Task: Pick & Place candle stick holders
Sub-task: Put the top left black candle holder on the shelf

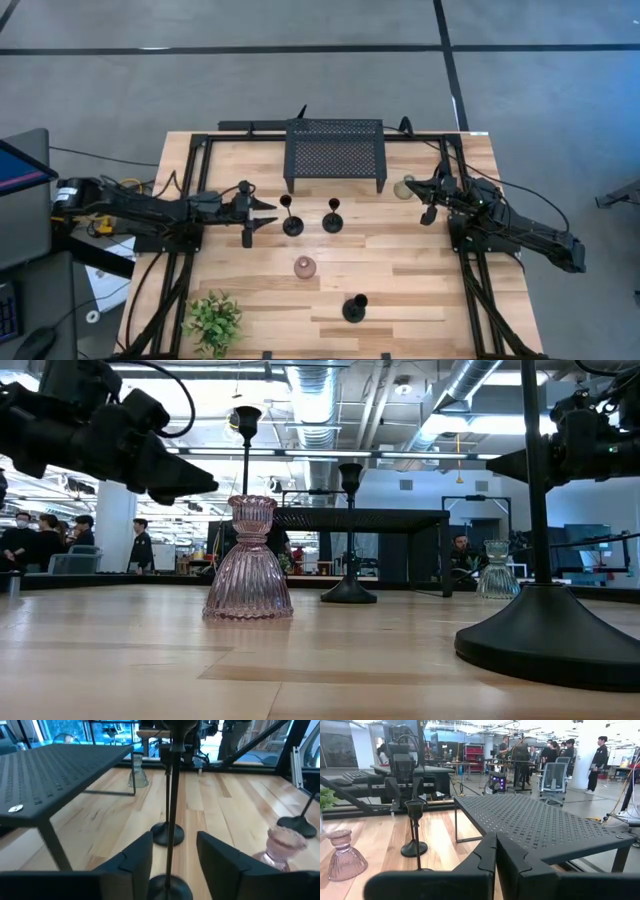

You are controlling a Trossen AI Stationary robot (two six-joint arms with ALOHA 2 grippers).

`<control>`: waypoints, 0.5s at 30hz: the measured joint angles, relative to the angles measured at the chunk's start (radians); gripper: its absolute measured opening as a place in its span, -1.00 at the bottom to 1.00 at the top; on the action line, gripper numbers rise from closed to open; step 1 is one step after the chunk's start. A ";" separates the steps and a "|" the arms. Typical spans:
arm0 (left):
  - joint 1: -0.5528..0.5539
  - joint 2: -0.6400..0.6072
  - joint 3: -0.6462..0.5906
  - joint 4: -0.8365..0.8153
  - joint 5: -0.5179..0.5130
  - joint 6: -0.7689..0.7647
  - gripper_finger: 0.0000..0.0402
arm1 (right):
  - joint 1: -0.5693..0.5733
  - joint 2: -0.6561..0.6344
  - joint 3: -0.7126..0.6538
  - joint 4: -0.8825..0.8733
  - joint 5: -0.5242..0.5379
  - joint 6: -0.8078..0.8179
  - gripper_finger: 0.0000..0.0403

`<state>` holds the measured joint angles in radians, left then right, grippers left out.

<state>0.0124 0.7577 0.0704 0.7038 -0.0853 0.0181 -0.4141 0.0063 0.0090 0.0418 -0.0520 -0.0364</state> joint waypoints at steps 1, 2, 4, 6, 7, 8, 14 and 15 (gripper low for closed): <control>0.000 0.032 0.000 0.032 0.000 0.000 -0.17 | 0.000 0.000 0.000 0.000 0.000 0.000 -1.00; 0.000 0.066 0.000 0.070 0.000 0.000 -0.15 | 0.000 0.000 0.000 0.001 0.000 0.000 -1.00; 0.000 0.125 0.000 0.150 0.000 0.000 -0.11 | 0.000 0.000 0.000 0.001 0.000 0.000 -1.00; 0.000 0.174 0.000 0.217 0.000 0.000 -0.10 | 0.000 0.000 0.000 0.002 0.000 0.000 -1.00; 0.000 0.197 0.000 0.247 0.000 0.000 -0.09 | 0.000 0.000 0.000 0.002 0.000 0.000 -1.00; 0.000 0.218 0.000 0.268 0.000 0.000 -0.10 | 0.000 0.000 0.000 0.003 0.000 0.000 -1.00; 0.000 0.331 0.066 0.294 0.000 0.000 -0.13 | 0.000 0.000 0.000 0.003 0.000 0.000 -1.00; 0.000 0.349 0.080 0.293 0.000 0.002 -0.13 | 0.000 0.000 0.000 0.003 0.000 0.001 -1.00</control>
<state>0.0124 1.1064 0.1503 0.9966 -0.0853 0.0204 -0.4141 0.0063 0.0090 0.0452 -0.0517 -0.0357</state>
